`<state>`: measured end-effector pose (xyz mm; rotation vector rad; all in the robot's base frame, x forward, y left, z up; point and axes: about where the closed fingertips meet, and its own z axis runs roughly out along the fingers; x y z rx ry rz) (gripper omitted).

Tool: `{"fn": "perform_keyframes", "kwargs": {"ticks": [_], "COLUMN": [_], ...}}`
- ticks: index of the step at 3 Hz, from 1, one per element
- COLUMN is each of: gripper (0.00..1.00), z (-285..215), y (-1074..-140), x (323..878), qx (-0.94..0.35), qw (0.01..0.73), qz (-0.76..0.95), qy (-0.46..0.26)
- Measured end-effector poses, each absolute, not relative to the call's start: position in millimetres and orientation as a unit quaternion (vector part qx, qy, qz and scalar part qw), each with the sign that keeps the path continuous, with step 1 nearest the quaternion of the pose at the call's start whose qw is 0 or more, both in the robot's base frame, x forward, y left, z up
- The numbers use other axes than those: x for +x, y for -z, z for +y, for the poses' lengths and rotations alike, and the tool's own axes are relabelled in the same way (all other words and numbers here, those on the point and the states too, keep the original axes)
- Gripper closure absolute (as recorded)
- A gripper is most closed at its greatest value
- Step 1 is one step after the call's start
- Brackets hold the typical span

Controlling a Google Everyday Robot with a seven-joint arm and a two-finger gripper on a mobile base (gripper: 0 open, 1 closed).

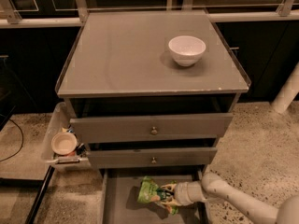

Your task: Pick green rice chip bag from bottom drawer and place on counter

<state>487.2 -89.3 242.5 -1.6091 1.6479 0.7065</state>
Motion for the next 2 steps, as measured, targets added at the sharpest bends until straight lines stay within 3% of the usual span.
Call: {"fn": "perform_keyframes", "kwargs": {"ticks": [2], "gripper": [1.0], "z": [-127], "y": [-357], "x": [473], "qx": [-0.651], "qw": [0.37], "qz": [0.622], "qy": [-0.231]}}
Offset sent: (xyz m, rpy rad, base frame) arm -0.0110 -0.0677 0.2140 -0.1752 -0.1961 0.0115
